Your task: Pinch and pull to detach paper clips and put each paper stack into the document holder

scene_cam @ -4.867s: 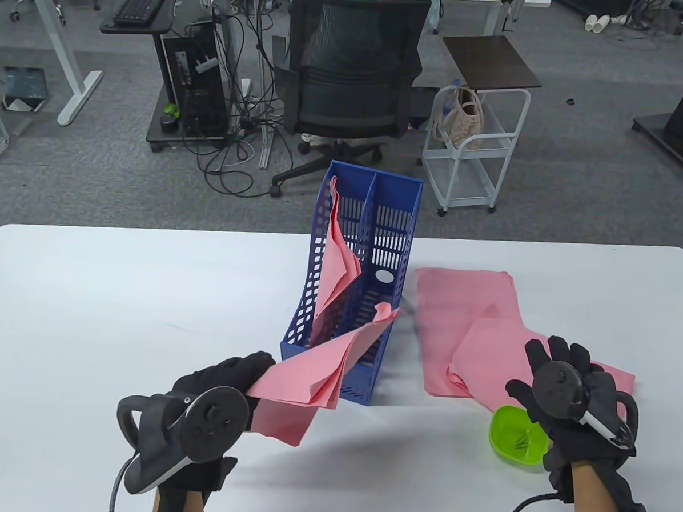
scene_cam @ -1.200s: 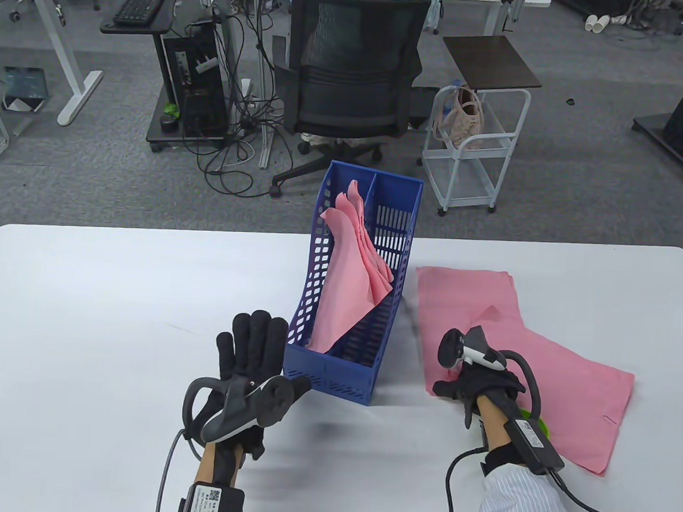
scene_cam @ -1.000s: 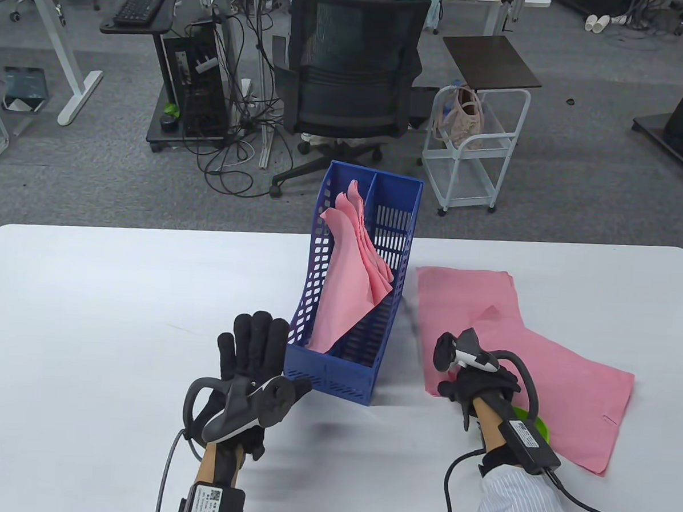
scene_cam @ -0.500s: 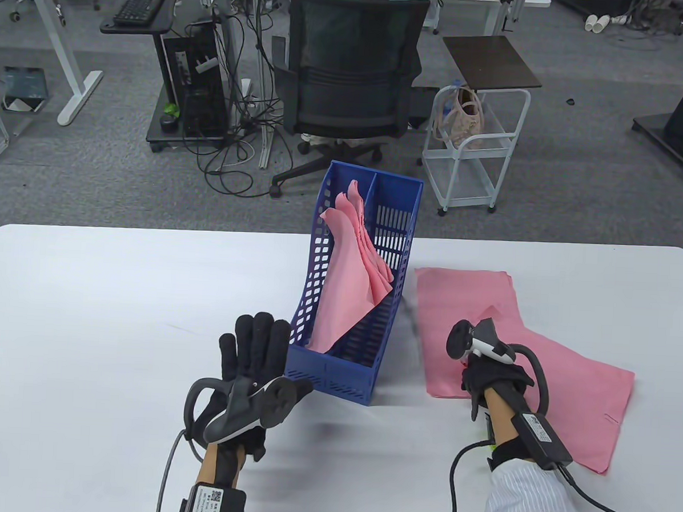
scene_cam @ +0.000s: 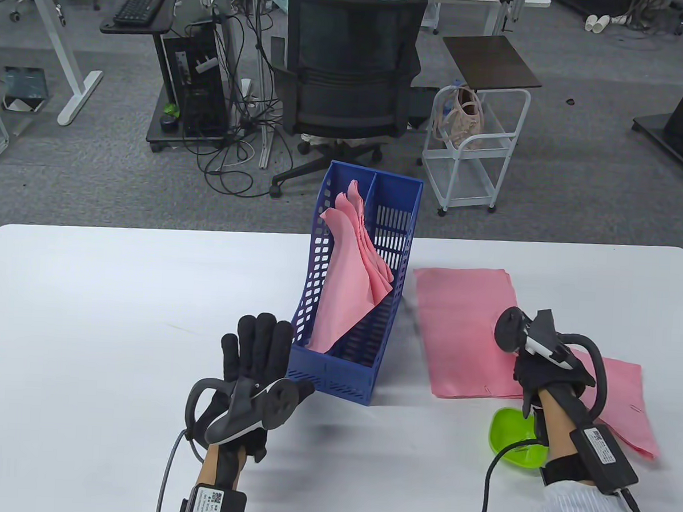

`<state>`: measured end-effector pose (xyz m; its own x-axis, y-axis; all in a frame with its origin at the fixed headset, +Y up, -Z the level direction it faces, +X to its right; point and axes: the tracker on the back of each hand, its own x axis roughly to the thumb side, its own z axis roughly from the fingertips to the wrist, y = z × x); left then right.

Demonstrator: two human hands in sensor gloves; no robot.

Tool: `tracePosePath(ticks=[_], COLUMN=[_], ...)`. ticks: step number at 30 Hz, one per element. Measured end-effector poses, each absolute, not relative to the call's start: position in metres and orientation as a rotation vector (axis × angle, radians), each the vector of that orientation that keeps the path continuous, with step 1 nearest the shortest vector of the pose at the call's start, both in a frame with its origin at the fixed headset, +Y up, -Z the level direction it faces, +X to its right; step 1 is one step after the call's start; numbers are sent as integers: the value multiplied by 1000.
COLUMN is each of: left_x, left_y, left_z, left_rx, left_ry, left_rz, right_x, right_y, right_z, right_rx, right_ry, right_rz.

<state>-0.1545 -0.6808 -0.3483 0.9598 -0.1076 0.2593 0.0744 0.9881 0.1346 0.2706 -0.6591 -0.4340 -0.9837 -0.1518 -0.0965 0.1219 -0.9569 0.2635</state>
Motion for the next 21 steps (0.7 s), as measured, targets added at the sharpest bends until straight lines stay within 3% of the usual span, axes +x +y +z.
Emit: tracePosePath(ticks=[9, 15, 21], left_x=[-153, -151, -151], left_y=[-678, -666, -647], left_z=[-347, -344, -339], left_rx=[122, 120, 108], left_ry=[-273, -294, -366], left_rz=[-77, 69, 429], right_x=[296, 282, 245], right_y=[-594, -551, -522], right_z=[-384, -339, -289], right_rx=[72, -241, -588], right_ry=[229, 753, 1164], right_rz=[-3106, -3051, -2848])
